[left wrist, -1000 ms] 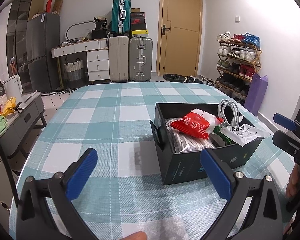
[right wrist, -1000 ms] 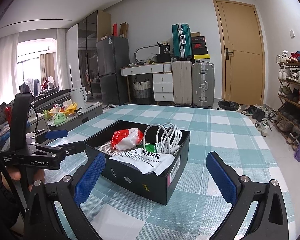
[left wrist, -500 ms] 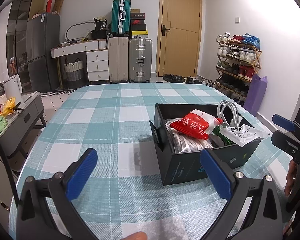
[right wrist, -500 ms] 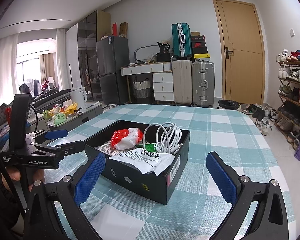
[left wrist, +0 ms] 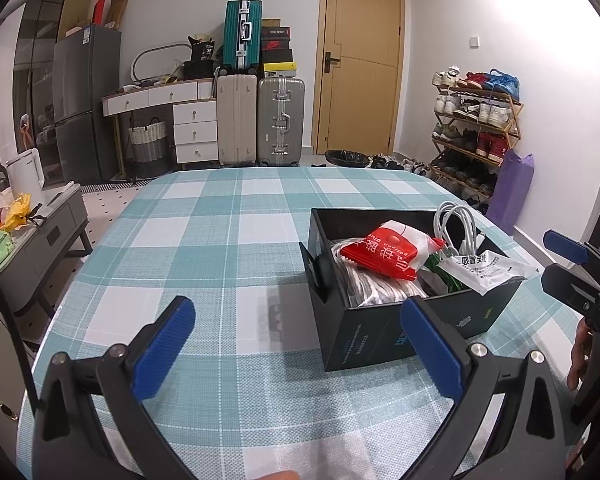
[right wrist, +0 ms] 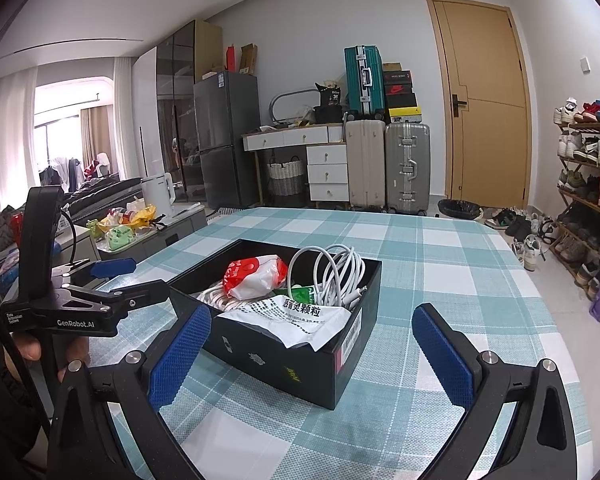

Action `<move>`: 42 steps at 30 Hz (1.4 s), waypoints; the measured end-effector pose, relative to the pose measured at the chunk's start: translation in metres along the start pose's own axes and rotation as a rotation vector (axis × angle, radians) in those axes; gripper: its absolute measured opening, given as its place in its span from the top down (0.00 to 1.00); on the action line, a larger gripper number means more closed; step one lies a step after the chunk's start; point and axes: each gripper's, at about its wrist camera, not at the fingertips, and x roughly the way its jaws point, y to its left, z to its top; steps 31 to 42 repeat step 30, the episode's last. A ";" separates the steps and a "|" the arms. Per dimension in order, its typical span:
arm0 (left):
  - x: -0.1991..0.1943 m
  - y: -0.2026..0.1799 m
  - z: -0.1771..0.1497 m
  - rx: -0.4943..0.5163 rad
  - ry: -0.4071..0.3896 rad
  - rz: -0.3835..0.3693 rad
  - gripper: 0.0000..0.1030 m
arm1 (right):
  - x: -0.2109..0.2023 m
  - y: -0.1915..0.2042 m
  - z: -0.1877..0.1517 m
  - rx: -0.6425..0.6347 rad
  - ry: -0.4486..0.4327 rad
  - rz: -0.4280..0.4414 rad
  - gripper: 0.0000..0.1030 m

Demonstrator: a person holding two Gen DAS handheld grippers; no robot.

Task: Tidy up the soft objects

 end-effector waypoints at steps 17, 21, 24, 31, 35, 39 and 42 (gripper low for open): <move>-0.002 0.001 0.000 -0.004 -0.003 0.000 0.00 | 0.001 -0.001 -0.001 0.000 0.001 -0.002 0.00; -0.003 0.001 0.000 -0.005 -0.008 0.000 0.00 | 0.001 -0.001 -0.001 0.001 0.003 -0.002 0.00; -0.002 0.001 0.001 -0.007 -0.008 0.002 0.00 | 0.000 -0.001 -0.001 0.000 0.002 -0.002 0.00; -0.003 0.002 0.001 -0.010 -0.009 0.001 0.00 | 0.000 -0.001 -0.001 0.000 0.002 -0.002 0.00; -0.003 0.002 0.001 -0.010 -0.009 0.001 0.00 | 0.000 -0.001 -0.001 0.000 0.002 -0.002 0.00; -0.003 0.002 0.001 -0.010 -0.009 0.001 0.00 | 0.000 -0.001 -0.001 0.000 0.002 -0.002 0.00; -0.003 0.002 0.001 -0.010 -0.009 0.001 0.00 | 0.000 -0.001 -0.001 0.000 0.002 -0.002 0.00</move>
